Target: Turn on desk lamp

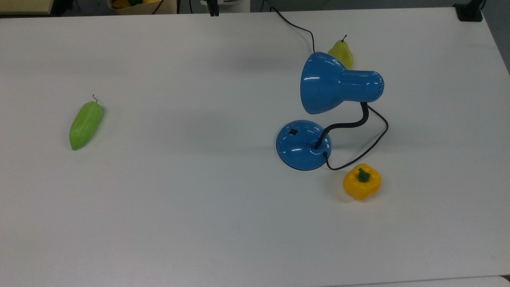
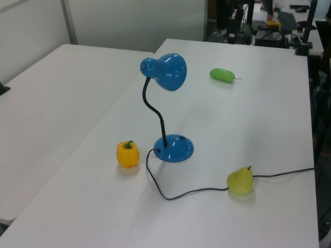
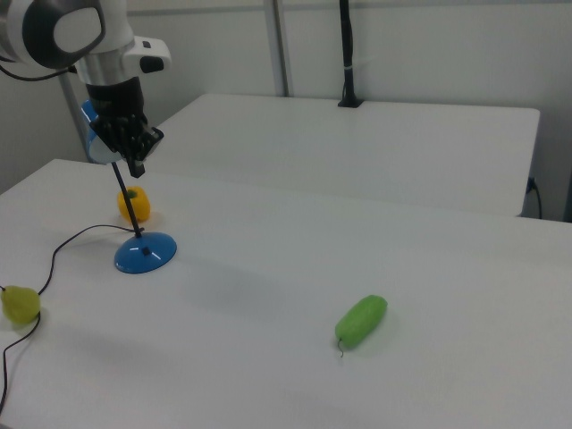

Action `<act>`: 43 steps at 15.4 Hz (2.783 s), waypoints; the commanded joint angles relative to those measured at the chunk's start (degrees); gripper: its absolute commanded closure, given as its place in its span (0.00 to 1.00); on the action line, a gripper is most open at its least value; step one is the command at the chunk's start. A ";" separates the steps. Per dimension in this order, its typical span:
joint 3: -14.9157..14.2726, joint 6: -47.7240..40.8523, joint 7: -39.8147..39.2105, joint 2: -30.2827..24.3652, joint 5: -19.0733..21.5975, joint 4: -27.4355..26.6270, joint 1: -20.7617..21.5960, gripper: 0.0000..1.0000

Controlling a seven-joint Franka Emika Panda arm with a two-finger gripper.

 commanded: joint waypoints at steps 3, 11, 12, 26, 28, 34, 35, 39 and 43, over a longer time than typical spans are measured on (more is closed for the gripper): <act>-0.58 2.64 -1.92 -0.48 2.96 -5.26 -0.19 1.00; -0.67 20.71 -1.83 -0.66 17.88 -20.18 -1.33 1.00; -0.67 24.23 -1.83 -0.40 20.34 -21.86 -1.33 1.00; 10.14 66.34 -2.00 16.30 29.94 -26.62 2.88 1.00; 10.58 71.61 -2.18 18.06 29.86 -27.41 4.73 1.00; 13.65 76.65 -12.01 19.65 29.68 -27.59 5.35 1.00; 13.92 76.65 -12.89 19.65 29.59 -27.59 5.35 1.00; 14.19 76.74 -13.34 19.91 29.07 -27.24 5.35 1.00; 14.27 78.48 -13.43 20.79 28.72 -27.15 5.44 1.00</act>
